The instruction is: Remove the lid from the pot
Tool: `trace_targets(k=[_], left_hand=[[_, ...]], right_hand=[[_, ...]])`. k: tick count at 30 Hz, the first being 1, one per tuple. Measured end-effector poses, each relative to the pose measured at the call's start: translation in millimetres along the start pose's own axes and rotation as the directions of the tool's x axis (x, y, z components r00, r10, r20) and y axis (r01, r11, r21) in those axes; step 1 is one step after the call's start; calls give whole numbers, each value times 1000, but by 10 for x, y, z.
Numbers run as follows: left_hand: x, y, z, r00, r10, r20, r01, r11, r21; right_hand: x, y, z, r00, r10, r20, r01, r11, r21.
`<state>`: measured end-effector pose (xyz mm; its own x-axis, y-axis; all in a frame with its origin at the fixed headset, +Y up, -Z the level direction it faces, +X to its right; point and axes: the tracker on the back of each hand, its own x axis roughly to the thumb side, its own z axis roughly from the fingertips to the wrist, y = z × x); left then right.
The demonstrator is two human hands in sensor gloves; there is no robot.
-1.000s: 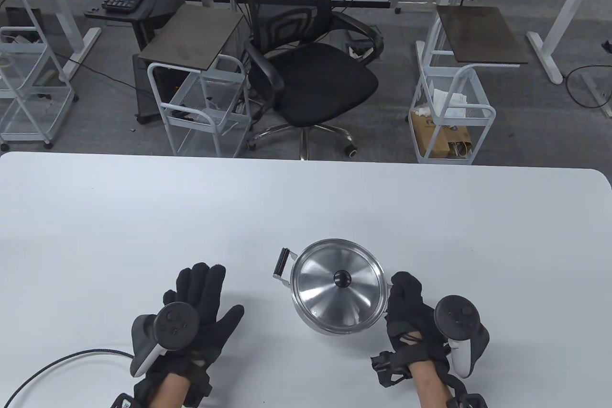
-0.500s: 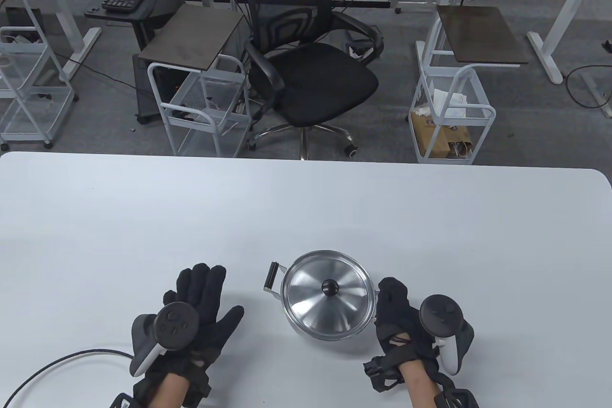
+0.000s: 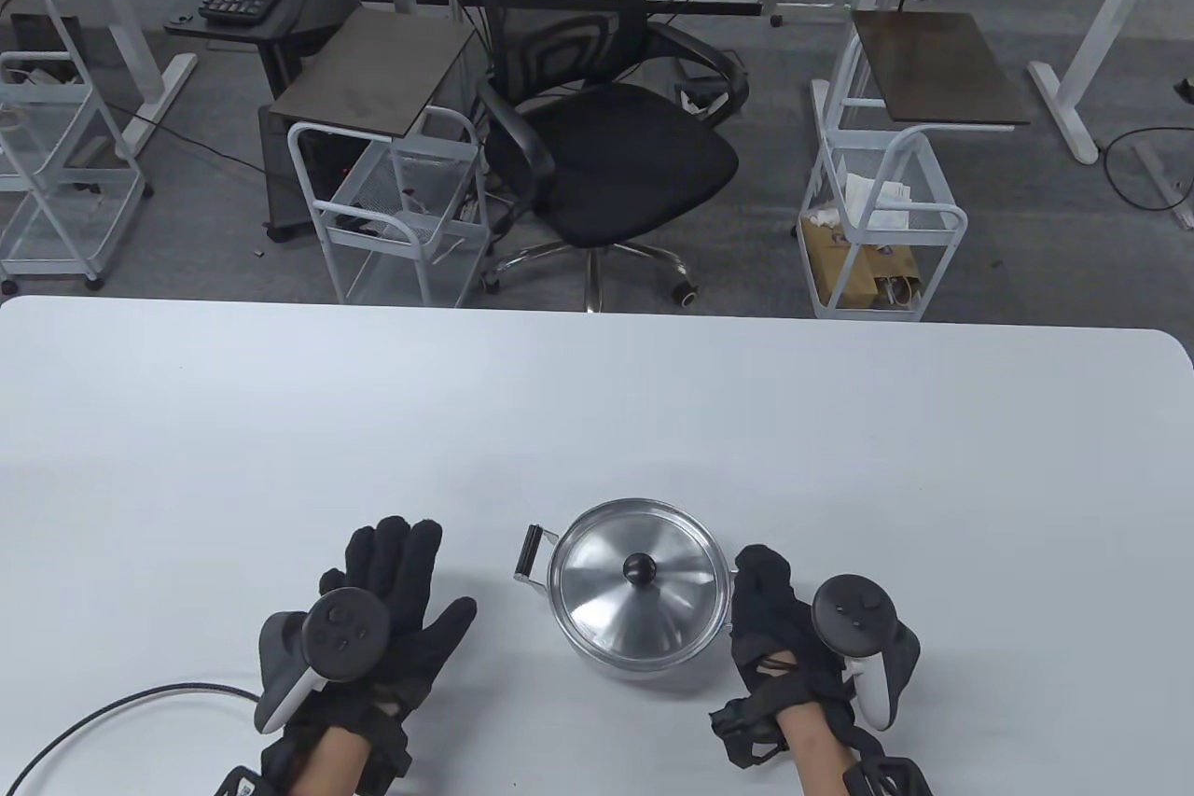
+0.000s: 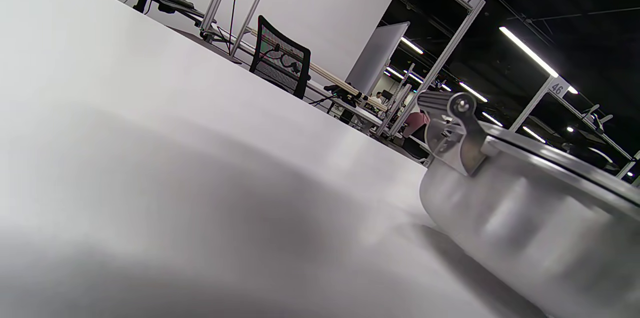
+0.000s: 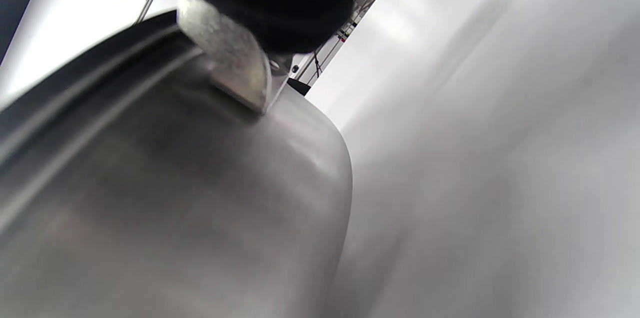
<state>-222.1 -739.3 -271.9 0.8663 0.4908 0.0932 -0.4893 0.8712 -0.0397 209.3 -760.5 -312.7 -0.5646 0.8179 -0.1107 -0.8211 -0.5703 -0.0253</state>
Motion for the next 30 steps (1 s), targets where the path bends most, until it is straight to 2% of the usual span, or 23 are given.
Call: trace_targets(k=[17,23,30], left_hand=[[-25,9,-5,1000,12,-13,-12,1000,-14],[-23,6,-9,1000,8,-12,-8,1000,-8],[142,97,10,996,7,88,-17,993,116]], right_hand=[[-64,62,-6,1000,17,-14,-16,999,34],[-118,66,3,1000,-18,-23,20,998,58],[-173,53,-3,993,-105,-61,110,990,93]])
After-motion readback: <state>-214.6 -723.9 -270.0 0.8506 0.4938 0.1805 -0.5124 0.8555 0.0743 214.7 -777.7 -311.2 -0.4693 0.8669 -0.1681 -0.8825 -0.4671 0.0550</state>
